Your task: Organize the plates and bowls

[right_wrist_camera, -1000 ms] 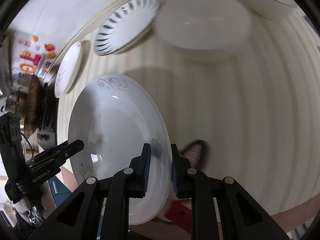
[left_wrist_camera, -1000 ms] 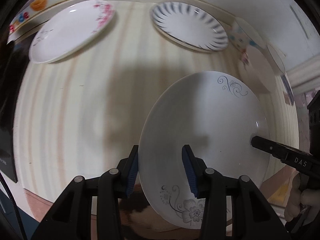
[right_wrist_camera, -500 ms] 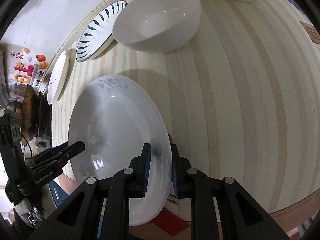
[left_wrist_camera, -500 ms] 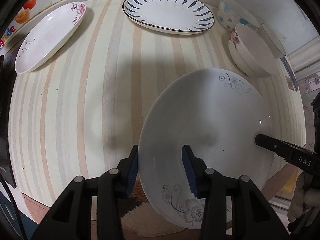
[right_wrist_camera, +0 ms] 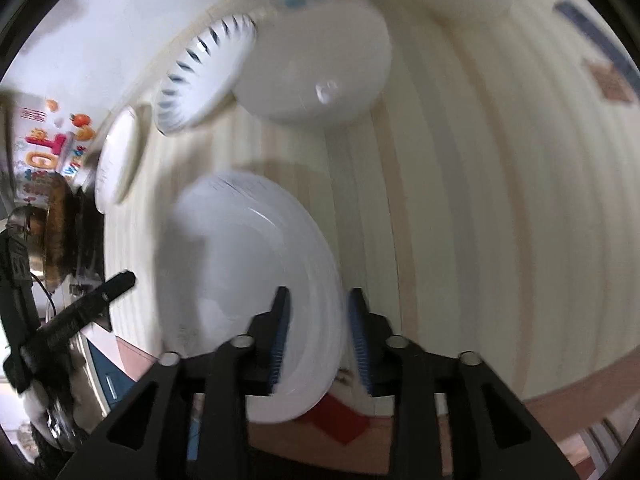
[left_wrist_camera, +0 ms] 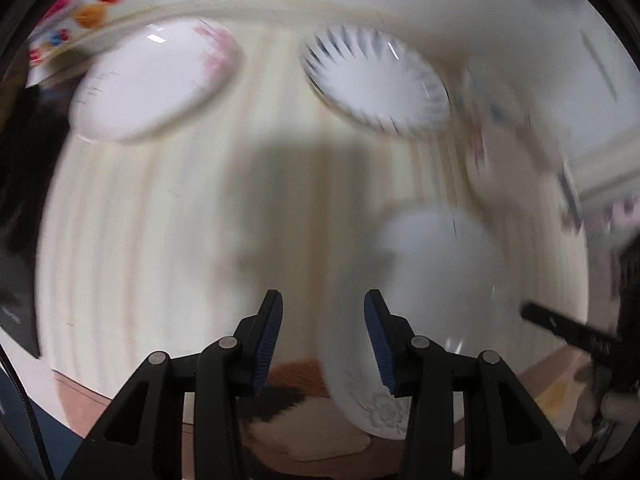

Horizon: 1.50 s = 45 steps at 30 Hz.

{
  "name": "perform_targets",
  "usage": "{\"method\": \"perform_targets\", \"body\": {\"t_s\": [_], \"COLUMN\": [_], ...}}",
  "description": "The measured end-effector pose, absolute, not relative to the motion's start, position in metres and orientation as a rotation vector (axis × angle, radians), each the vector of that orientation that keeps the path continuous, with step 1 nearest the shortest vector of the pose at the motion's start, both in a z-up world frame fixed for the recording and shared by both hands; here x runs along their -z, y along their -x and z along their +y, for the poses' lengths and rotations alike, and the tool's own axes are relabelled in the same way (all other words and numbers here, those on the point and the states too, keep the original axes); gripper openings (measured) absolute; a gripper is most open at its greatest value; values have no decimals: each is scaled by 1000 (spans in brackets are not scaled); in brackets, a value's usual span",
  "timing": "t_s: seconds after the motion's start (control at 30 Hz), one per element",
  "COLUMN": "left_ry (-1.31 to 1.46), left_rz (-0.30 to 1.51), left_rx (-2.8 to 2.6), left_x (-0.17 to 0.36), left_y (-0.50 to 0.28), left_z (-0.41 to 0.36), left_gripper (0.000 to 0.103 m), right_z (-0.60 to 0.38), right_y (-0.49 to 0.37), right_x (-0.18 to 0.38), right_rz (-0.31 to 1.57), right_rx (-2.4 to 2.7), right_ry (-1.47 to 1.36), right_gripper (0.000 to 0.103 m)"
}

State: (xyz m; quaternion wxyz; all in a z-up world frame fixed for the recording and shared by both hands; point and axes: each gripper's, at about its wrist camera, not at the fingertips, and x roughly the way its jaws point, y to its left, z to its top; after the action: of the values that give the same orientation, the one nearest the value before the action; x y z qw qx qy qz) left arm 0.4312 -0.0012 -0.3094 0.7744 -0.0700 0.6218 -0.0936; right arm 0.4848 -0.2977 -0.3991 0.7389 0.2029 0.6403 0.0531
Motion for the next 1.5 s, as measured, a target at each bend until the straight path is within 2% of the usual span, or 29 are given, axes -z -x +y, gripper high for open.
{"method": "perform_targets", "body": {"t_s": [0.03, 0.23, 0.4, 0.6, 0.87, 0.93, 1.03, 1.3, 1.5], "left_ry": [169, 248, 216, 217, 237, 242, 246, 278, 276], "left_rz": [1319, 1249, 1252, 1286, 1318, 1301, 1278, 1243, 1217], "left_rx": [172, 18, -131, -211, -193, -189, -193, -179, -162], "left_x": [299, 291, 320, 359, 393, 394, 395, 396, 389], "left_y": [-439, -495, -542, -582, -603, -605, -604, -602, -595], "left_z": [16, 103, 156, 184, 193, 195, 199, 208, 207], "left_gripper": [44, 46, 46, 46, 47, 43, 38, 26, 25], "right_z": [-292, -213, -111, -16, 31, 31, 33, 29, 13], "right_y": [-487, -544, -640, -743, -821, -828, -832, -824, -809], "right_x": [383, 337, 354, 383, 428, 439, 451, 450, 437], "right_rz": [1379, 1293, 1296, 1284, 1320, 1334, 1337, 1291, 1273], "right_rx": [-112, -262, -362, -423, -406, -409, -408, -395, -407], "right_ry": [-430, -452, -413, -306, -250, -260, -242, -190, -195], "right_gripper": [45, 53, 53, 53, 38, 26, 17, 16, 16]}}
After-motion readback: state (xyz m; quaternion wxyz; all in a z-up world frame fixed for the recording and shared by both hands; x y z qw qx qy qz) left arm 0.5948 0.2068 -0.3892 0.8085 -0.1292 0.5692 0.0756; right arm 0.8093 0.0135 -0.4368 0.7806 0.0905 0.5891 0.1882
